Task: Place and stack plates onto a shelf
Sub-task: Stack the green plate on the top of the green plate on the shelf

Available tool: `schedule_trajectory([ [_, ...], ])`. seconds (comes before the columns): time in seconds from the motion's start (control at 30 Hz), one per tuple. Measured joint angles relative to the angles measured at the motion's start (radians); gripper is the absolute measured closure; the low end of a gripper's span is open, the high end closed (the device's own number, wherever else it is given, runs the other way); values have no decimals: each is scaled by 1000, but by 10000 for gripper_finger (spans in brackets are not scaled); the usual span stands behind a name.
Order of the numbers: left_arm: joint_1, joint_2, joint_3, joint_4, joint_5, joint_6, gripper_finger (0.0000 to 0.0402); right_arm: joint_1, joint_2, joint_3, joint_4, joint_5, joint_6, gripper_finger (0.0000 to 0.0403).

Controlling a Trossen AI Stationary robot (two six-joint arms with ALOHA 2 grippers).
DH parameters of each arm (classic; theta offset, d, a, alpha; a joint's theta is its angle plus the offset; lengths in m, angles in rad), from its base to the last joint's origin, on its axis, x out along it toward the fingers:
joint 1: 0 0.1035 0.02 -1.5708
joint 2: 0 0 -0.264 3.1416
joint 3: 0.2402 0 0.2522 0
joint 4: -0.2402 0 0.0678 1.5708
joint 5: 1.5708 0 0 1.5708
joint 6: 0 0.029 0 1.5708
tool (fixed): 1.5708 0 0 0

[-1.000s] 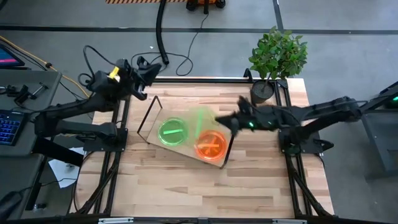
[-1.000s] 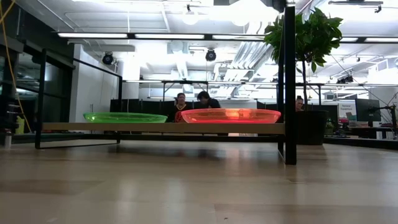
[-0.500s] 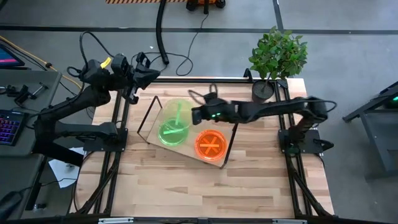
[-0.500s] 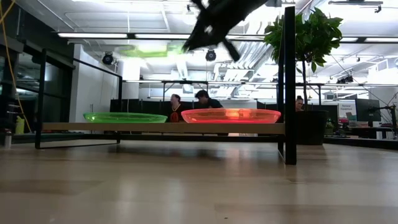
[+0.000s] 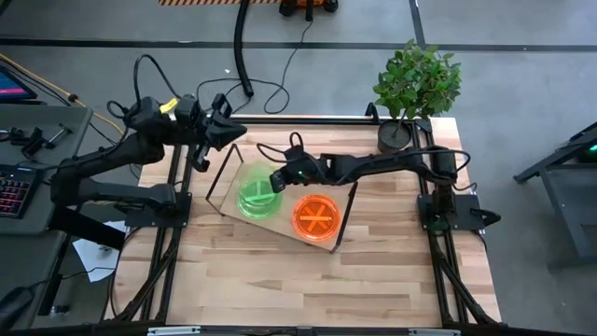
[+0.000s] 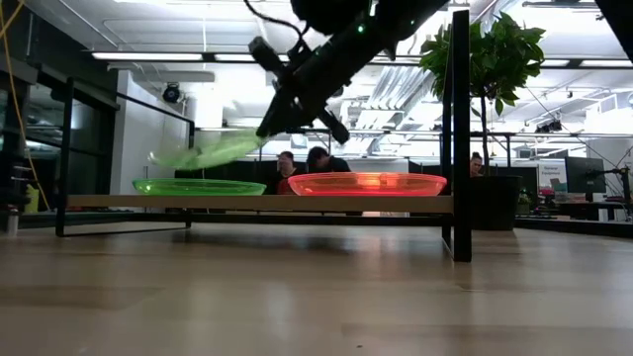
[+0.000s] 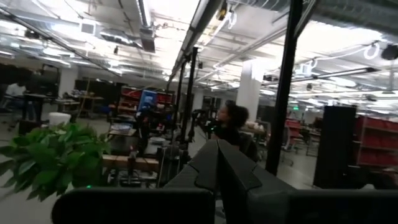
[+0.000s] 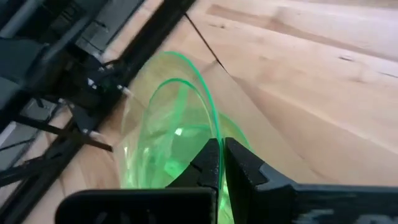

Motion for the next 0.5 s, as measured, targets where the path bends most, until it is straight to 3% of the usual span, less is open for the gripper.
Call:
schedule_trajectory([
  [0.33,-153,6,-1,-17,-204,67,401,-7,17,-2,0,-70,-51,402],
  [0.5,-210,8,-1,-22,-295,104,401,-14,17,-2,39,-142,-86,359],
])
